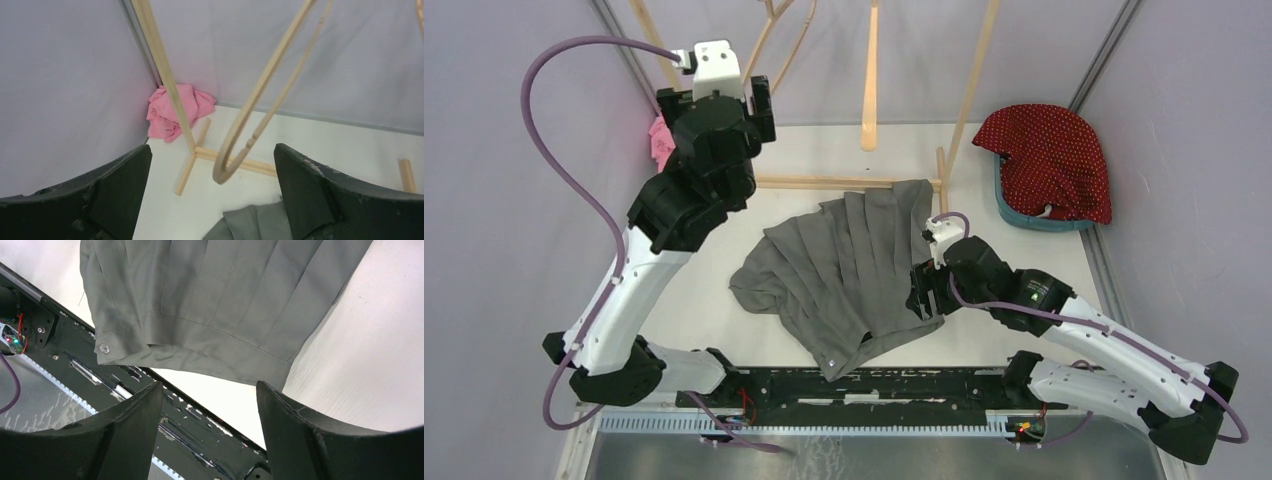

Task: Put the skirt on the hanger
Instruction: Pick up the hanger from the clothesline.

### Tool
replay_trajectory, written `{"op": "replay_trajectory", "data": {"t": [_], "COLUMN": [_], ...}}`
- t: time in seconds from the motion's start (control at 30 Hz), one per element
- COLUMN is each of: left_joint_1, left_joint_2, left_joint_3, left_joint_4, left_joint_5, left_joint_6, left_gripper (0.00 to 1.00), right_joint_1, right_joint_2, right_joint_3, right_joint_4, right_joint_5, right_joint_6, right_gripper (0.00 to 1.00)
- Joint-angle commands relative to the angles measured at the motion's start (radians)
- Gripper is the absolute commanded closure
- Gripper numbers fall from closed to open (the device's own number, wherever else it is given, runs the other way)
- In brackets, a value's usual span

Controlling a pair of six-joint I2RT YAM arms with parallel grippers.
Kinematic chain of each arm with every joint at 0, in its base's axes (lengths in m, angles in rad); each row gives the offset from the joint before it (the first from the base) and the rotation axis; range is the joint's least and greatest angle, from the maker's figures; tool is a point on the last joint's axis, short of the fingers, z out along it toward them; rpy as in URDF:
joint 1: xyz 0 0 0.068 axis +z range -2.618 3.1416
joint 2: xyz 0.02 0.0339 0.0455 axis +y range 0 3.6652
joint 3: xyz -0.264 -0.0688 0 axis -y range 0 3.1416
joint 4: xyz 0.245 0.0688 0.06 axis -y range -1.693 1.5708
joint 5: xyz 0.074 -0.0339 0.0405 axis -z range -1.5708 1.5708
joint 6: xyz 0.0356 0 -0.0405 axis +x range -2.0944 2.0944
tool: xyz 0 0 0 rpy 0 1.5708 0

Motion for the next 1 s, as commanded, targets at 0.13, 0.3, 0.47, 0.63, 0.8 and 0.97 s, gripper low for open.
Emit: {"op": "replay_trajectory", "data": {"t": [0.13, 0.3, 0.47, 0.63, 0.8, 0.97], "left_joint_1": [0.249, 0.356, 0.400, 0.405, 0.406, 0.404], "left_joint_2": [0.112, 0.213, 0.309, 0.300, 0.293, 0.291], "left_joint_3": [0.163, 0.245, 0.306, 0.285, 0.328, 0.364], "left_joint_4": [-0.018, -0.048, -0.065, -0.036, -0.061, -0.095], "left_joint_5": [0.247, 0.440, 0.548, 0.580, 0.614, 0.698], "left_joint_6": [0.043, 0.039, 0.041, 0.024, 0.001, -0.047], "left_gripper": [0.01, 0.01, 0.01, 0.01, 0.01, 0.01], "right_joint_1": [-0.005, -0.005, -0.005, -0.005, -0.009, -0.025], "right_joint_2": [-0.011, -0.011, -0.001, 0.000, 0.012, 0.027], "right_joint_3": [0.001, -0.011, -0.017, -0.011, -0.032, -0.044], "right_joint_4": [0.032, 0.049, 0.059, 0.057, 0.096, 0.115], "right_joint_5": [-0.017, -0.028, -0.036, -0.025, -0.025, -0.029], "right_joint_6": [0.014, 0.017, 0.015, 0.004, 0.001, -0.016], "right_gripper": [0.25, 0.26, 0.26, 0.26, 0.25, 0.25]}}
